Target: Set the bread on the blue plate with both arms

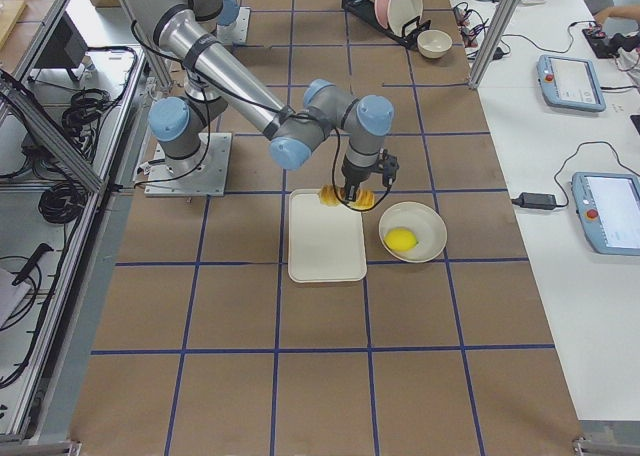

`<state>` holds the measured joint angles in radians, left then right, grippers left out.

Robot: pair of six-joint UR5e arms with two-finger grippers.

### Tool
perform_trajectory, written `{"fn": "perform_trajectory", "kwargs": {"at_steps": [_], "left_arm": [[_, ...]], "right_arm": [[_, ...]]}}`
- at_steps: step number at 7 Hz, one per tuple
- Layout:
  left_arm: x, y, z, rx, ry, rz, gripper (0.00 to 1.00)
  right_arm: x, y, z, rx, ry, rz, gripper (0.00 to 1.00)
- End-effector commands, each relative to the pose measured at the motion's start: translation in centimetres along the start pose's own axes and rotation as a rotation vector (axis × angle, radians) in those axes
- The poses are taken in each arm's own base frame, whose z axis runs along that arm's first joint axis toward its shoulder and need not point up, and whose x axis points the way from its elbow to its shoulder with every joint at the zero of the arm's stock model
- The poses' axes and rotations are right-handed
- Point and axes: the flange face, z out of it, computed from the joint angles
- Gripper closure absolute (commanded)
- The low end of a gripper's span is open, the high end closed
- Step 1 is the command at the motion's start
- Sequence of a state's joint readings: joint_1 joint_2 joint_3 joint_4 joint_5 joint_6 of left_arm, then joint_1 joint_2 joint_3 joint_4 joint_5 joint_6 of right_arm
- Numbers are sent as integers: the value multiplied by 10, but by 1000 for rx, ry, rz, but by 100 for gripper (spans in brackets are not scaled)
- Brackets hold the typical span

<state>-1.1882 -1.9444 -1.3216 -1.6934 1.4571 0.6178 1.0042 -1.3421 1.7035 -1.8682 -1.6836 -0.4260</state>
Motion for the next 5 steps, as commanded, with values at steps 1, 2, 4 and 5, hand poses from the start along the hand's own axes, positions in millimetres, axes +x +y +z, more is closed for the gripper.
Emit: {"fn": "perform_trajectory", "kwargs": {"at_steps": [1, 2, 4, 5], "left_arm": [[112, 9, 6, -5, -27, -189, 97], [177, 2, 15, 0, -51, -246, 97], [288, -18, 54, 65, -70, -364, 97], [329, -16, 74, 83, -76, -407, 97]], "right_arm": [[-52, 16, -103, 17, -5, -91, 97], [-90, 29, -131, 42, -6, -152, 97], [-161, 65, -182, 133, -29, -259, 96], [-196, 80, -195, 162, -14, -320, 96]]}}
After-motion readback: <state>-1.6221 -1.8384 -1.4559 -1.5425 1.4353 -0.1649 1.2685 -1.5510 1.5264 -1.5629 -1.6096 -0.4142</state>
